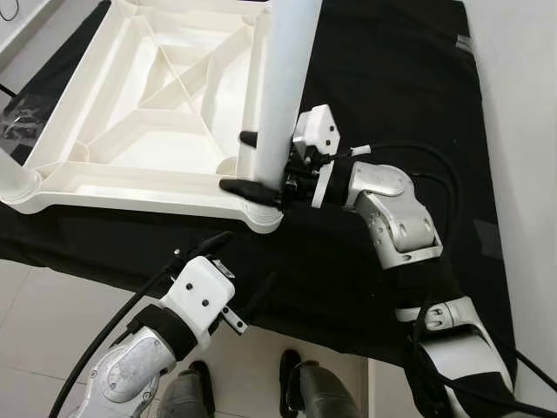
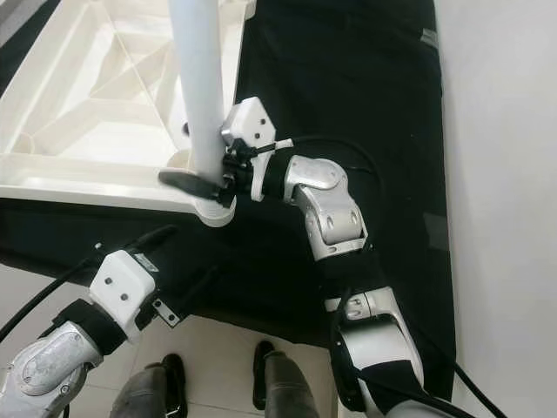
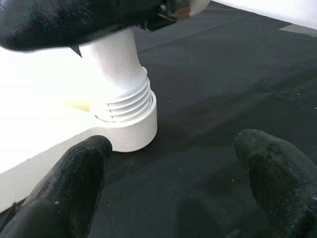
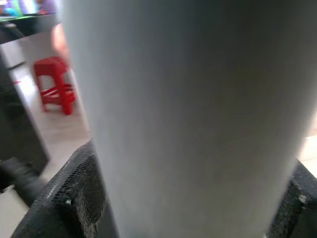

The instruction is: Building children table

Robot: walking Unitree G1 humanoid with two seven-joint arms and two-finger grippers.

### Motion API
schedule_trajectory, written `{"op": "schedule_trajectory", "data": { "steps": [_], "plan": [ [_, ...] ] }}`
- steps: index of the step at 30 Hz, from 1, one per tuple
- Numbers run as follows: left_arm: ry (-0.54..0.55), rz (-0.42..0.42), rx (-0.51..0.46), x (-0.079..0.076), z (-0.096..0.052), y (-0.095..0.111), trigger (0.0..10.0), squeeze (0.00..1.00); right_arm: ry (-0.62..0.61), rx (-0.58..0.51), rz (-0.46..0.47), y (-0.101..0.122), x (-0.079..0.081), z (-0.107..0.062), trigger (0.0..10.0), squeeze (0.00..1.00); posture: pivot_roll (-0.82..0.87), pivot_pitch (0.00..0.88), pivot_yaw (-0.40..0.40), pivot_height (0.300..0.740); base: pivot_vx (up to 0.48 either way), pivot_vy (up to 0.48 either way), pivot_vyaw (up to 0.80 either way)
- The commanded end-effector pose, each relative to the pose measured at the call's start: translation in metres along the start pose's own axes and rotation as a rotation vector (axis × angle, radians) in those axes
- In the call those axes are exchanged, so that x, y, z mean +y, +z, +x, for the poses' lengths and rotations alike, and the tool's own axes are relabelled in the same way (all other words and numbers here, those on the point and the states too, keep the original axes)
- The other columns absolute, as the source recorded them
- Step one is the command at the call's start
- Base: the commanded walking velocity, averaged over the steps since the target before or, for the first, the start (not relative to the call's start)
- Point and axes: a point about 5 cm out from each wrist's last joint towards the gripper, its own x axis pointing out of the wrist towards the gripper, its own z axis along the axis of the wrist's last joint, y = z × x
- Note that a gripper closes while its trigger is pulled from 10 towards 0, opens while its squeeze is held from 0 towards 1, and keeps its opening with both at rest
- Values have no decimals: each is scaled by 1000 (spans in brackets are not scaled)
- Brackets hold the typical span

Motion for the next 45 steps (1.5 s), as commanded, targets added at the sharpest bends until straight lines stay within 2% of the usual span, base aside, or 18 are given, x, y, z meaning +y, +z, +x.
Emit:
{"op": "schedule_trajectory", "data": {
  "steps": [1, 2, 3, 15, 18, 21, 22, 23, 24, 25, 27, 29, 35, 36, 37, 38, 39, 45],
  "plan": [
    [-2, -5, 16, -2, -1, -3, 10000, 0, 59, -8, -15, -1, -1, 0, 2784, 0, 117, 288, -132, 740, 0, 0, 0],
    [-2, -5, 16, -2, -1, -3, 10000, 0, 59, -8, -15, -1, -1, 0, 2784, 0, 117, 288, -132, 740, 0, 0, 0],
    [-1, -4, 15, -2, -1, -3, 10000, 0, 71, -9, -17, -1, -2, 0, 0, 0, 117, 288, -132, 740, 0, 0, 0],
    [-7, -9, 19, -5, -1, -4, 10000, 0, 16, 20, -8, -11, -10, -9, 0, 0, 100, 281, -129, 740, 0, 0, 0],
    [-2, -14, 21, -5, -2, -5, 10000, 0, -195, 112, 34, -30, -5, -25, 0, 0, 86, 278, -137, 740, 0, 0, 0],
    [-1, -15, 22, -5, -3, -5, 10000, 0, -251, 138, 45, -35, -3, -28, 0, 0, 85, 277, -139, 740, 0, 0, 0],
    [-1, -17, 22, -6, -3, -5, 10000, 0, -567, 155, 37, -40, -6, -30, 0, 0, 84, 274, -144, 740, 0, 0, 0],
    [-1, -17, 22, -6, -3, -5, 10000, 0, -567, 155, 37, -40, -6, -30, 0, 0, 84, 274, -144, 740, 0, 0, 0],
    [-2, -18, 22, -5, -3, -5, 10000, 0, -709, 188, 140, -53, 15, -29, 0, 0, 89, 283, -138, 740, 0, 0, 0],
    [-2, -18, 22, -5, -3, -5, 10000, 0, -709, 188, 140, -53, 15, -29, 0, 0, 89, 283, -138, 740, 0, 0, 0],
    [-5, -22, 17, -5, -2, -5, 10000, 0, -863, 242, 214, -71, 51, -25, 0, 0, 87, 269, -118, 740, 0, 0, 0],
    [-7, -30, 10, -5, -1, -4, 10000, 0, -844, 243, 223, -74, 56, -21, 0, 0, 85, 270, -118, 740, 0, 0, 0],
    [6, -45, -10, -2, 2, -1, 10000, 0, -850, 232, 220, -67, 50, -13, 0, 0, 80, 267, -122, 740, 0, 0, 0],
    [4, -41, -6, -3, 2, -2, 10000, 0, -857, 237, 204, -64, 46, -12, 6353, 0, 77, 265, -124, 740, 0, 0, 0],
    [0, -36, -3, -4, 2, -3, 10000, 0, -852, 244, 185, -59, 39, -8, 10000, 0, 80, 266, -124, 740, 0, 0, 0],
    [0, -36, -3, -4, 2, -3, 10000, 0, -852, 244, 185, -59, 39, -8, 10000, 0, 80, 266, -124, 740, 0, 0, 0],
    [-2, -29, -3, -4, 3, -3, 10000, 0, -793, 193, 195, -51, 34, -4, 10000, 1000, 80, 267, -124, 740, 0, 0, 0],
    [1, -26, -6, -2, 3, -3, 10000, 0, -654, 42, 245, -27, 20, 5, 10000, 1000, 85, 268, -123, 740, 0, 0, 0]
  ]
}}
